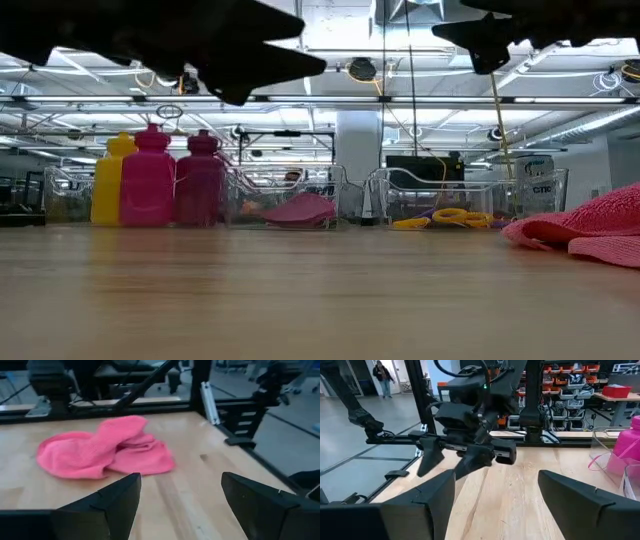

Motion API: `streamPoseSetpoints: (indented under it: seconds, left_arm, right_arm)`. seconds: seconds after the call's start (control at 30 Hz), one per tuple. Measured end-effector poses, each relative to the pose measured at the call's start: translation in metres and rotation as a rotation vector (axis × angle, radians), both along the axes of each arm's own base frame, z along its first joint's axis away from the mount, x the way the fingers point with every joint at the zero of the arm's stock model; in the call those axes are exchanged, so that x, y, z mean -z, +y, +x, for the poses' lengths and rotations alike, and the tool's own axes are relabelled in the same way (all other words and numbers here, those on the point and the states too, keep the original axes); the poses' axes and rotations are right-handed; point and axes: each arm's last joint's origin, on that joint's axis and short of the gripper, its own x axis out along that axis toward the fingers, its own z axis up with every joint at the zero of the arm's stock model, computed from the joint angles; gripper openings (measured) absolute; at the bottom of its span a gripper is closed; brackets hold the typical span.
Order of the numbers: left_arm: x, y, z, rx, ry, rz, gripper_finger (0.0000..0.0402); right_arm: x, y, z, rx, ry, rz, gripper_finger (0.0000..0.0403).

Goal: Pick & Place Sports Items
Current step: Adjust the pink microfiber towel

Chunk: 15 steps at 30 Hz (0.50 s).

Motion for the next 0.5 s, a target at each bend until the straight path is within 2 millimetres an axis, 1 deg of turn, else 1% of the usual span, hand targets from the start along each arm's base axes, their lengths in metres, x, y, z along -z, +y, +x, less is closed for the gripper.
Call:
streamPoseSetpoints:
  seconds: [0.17,0.5]
  left_arm:
    - [-0.0012,-0.0022,-0.0005,0.024,-0.011,-0.009,0.0237]
    - [-0.0012,-0.0011,-0.0001,0.017,-0.011,-0.008,0.0237]
  right_arm:
    - [0.0001,0.0,0.0,0.0,0.001,0.0,0.0212]
    - [0.0,0.0,0.0,0.0,0.0,0.0,0.0212]
